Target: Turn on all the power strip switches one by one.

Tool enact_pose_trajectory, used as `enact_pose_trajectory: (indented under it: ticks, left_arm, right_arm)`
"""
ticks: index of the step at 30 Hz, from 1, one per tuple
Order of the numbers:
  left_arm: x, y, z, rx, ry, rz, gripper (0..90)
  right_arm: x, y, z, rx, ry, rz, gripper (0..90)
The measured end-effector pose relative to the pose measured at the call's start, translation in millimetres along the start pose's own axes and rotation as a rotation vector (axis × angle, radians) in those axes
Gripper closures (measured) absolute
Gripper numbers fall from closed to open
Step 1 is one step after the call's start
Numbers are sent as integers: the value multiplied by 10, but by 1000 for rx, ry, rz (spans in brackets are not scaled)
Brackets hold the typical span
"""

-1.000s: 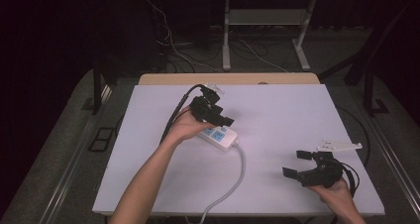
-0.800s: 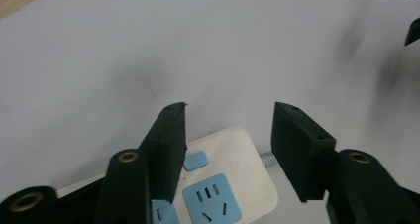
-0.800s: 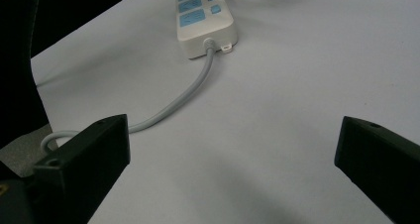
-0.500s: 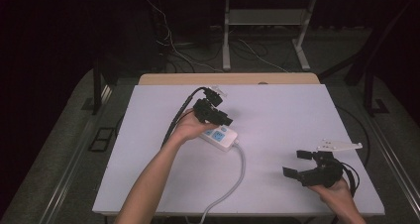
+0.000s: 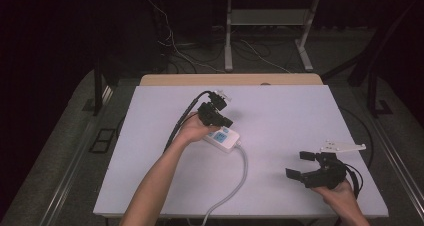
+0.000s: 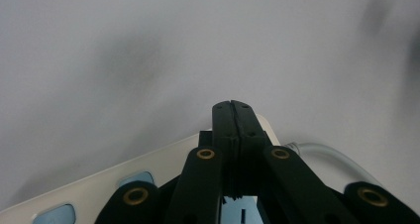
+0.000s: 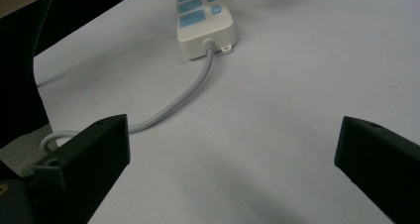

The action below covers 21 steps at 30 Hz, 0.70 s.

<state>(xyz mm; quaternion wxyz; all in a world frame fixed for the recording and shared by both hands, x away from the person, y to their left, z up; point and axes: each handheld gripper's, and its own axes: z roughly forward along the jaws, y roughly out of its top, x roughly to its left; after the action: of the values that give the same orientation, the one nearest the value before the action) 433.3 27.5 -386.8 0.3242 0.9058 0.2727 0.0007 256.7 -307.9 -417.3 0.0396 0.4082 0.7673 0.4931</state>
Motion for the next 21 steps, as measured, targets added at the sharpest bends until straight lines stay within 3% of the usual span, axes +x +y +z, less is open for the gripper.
enact_pose_trajectory:
  ticks: [13, 21]
  left_arm:
    - [67, -77, 84, 20, 7, -17, 893]
    - [44, -97, 122, 35, 21, 4, 895]
  right_arm:
    - [0, 0, 4, 4, 1, 1, 5]
    - [-1, 0, 4, 3, 1, 1, 5]
